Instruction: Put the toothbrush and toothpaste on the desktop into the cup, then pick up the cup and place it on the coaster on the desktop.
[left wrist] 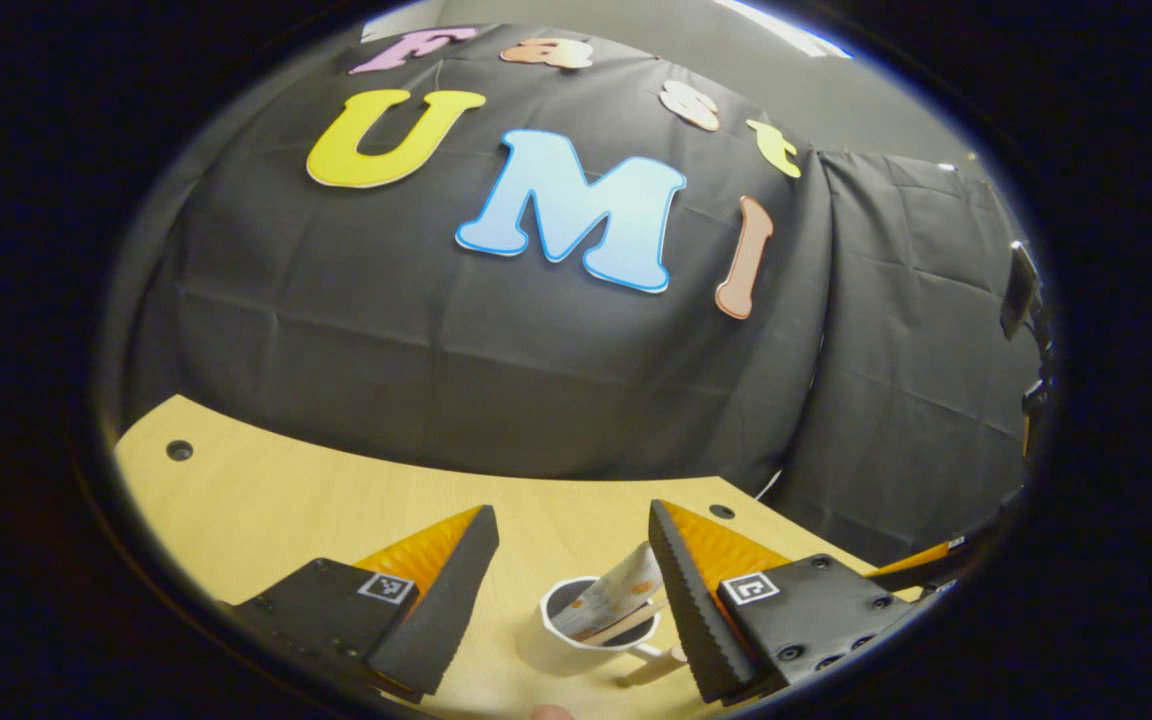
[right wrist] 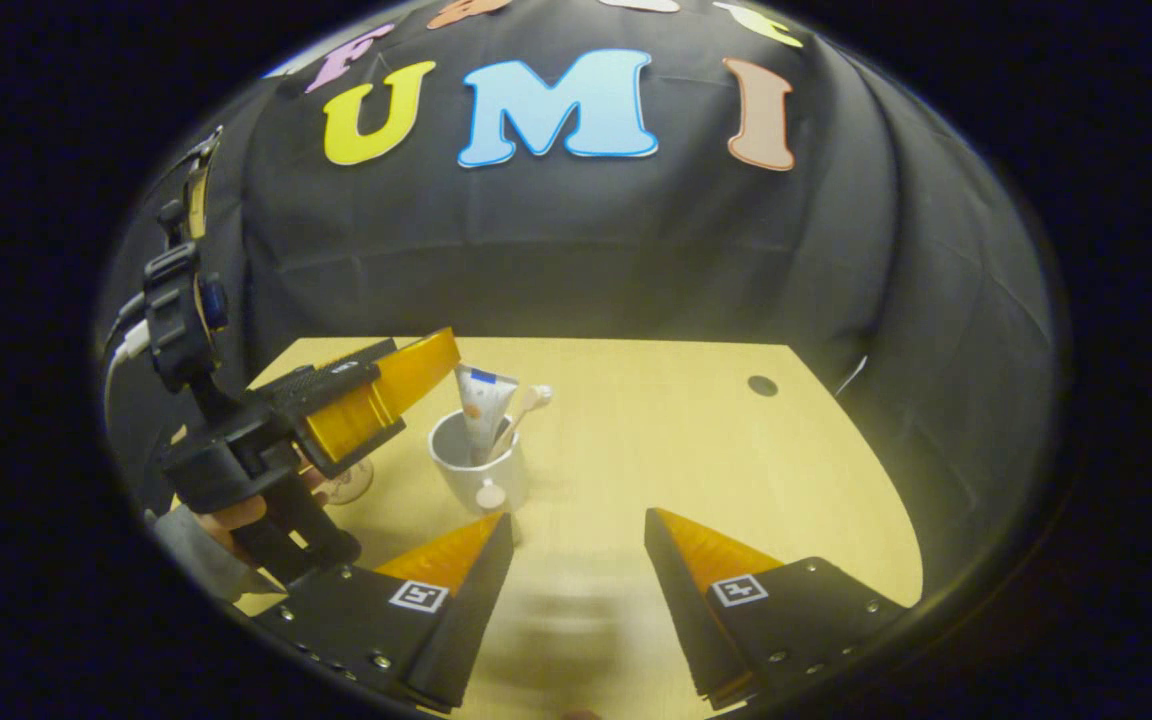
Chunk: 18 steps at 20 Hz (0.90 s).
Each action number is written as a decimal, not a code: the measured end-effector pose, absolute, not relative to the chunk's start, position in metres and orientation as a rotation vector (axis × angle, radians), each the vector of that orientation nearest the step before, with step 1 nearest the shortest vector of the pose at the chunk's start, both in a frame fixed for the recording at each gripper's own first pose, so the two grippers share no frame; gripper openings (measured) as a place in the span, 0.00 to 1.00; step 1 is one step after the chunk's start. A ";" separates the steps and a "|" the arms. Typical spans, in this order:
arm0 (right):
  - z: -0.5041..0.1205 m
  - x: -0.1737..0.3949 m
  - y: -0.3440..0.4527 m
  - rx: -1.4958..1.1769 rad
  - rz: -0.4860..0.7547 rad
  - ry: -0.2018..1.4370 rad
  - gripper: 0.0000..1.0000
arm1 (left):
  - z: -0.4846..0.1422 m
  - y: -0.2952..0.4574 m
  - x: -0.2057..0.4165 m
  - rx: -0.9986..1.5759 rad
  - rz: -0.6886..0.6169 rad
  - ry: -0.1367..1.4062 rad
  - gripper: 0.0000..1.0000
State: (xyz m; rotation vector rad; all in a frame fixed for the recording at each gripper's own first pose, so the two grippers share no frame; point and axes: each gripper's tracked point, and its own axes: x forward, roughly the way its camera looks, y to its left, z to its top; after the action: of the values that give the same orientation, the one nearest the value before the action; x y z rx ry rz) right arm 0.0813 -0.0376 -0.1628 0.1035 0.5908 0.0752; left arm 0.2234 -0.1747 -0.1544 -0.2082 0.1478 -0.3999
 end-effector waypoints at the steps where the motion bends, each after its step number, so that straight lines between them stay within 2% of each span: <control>1: -0.166 0.086 -0.032 0.104 0.093 0.601 0.80 | -0.151 -0.170 0.221 -0.194 -0.394 0.146 0.95; 8: -0.189 0.113 -0.005 0.075 0.182 0.688 0.79 | -0.136 -0.136 0.203 -0.123 -0.335 0.148 1.00; 9: -0.194 0.116 -0.002 0.065 0.192 0.705 0.79 | -0.137 -0.132 0.201 -0.119 -0.326 0.153 0.98; 12: -0.205 0.124 0.003 0.041 0.216 0.750 0.79 | -0.137 -0.118 0.194 -0.126 -0.294 0.169 1.00; 18: -0.224 0.137 0.017 0.010 0.251 0.824 0.78 | -0.149 -0.088 0.183 -0.143 -0.229 0.216 0.98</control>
State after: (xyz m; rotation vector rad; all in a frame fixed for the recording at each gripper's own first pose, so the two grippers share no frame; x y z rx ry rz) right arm 0.1370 0.0173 -0.2237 0.0097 0.8244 0.2510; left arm 0.1825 -0.0882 -0.1492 -0.1430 0.2162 -0.2292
